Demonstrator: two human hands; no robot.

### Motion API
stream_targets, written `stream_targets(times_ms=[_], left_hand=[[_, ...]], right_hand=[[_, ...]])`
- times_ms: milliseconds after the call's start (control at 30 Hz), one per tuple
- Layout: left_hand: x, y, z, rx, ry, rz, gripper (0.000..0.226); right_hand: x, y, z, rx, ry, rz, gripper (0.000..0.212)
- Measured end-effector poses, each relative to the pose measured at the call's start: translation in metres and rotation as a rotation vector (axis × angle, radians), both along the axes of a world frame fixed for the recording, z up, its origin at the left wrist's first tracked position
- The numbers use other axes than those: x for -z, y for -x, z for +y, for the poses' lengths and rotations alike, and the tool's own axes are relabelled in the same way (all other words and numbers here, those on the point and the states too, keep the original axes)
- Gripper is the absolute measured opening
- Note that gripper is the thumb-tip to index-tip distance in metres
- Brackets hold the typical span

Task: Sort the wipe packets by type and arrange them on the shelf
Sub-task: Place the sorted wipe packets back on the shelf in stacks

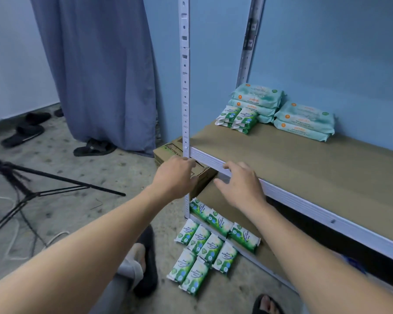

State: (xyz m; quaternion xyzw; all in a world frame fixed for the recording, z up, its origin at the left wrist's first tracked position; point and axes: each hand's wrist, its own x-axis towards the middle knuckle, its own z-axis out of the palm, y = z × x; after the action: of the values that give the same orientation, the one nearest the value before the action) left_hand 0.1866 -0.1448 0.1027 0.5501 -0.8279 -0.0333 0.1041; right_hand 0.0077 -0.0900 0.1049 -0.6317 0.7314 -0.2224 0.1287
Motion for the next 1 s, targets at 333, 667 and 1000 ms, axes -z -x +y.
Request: stream_targets(times_ms=[333,667,1000], left_hand=[[0.118,-0.026,0.047,-0.099,-0.343,-0.010,0.044],[0.254,-0.047,0.071,-0.351,-0.721,0.217,0.047],[0.355,-0.048,0.080,-0.592,-0.857,0.316,0.056]], right_hand=[[0.125,-0.004,0.048,0.035,-0.334,-0.099,0.048],[0.256,0.010,0.068,0.228,-0.648,-0.321,0.053],[0.358,0.037,0.048,0.484,-0.753,-0.432,0.045]])
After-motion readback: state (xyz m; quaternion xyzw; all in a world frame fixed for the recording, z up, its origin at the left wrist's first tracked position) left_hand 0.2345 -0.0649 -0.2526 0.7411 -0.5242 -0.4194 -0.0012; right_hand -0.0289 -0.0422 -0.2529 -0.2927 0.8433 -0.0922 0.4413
